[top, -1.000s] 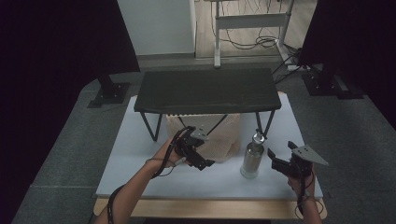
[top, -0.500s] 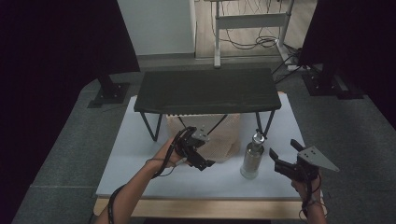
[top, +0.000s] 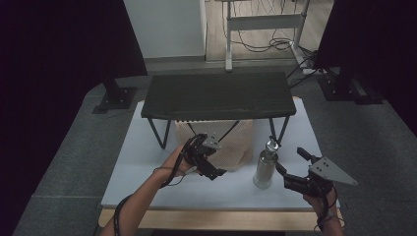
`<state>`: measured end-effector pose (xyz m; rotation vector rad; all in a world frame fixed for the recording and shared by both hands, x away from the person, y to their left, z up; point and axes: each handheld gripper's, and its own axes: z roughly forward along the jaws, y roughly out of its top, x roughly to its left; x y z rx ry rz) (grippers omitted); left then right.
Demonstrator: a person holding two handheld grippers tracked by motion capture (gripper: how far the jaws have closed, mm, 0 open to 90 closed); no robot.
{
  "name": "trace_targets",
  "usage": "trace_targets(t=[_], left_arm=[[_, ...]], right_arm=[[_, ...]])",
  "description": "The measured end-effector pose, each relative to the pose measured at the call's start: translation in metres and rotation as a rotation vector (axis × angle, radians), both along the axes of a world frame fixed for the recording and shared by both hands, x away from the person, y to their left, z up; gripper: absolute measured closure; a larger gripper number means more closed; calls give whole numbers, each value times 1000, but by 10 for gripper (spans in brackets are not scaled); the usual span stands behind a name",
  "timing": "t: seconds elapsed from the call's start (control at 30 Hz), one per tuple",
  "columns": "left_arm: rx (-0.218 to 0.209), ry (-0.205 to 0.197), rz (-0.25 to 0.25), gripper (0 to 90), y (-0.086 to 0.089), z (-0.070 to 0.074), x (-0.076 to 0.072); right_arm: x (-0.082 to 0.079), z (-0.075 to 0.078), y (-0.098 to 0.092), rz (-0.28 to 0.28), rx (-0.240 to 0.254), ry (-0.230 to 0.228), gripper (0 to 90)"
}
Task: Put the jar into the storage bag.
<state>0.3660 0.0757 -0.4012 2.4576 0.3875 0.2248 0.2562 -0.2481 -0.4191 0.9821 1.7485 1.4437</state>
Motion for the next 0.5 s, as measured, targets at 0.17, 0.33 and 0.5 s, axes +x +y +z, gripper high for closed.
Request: trace_targets(t=[0.17,0.33,0.5], left_arm=[[-5,2,-5,57,1,0,0],[-13,4,5,56,1,-3,2],[-10,7,1,56,1,-2,2]], right_arm=[[3,1,7,33,9,4,181],[5,4,16,75,-25,2,242],[8,7,21,79,-24,-5,264]])
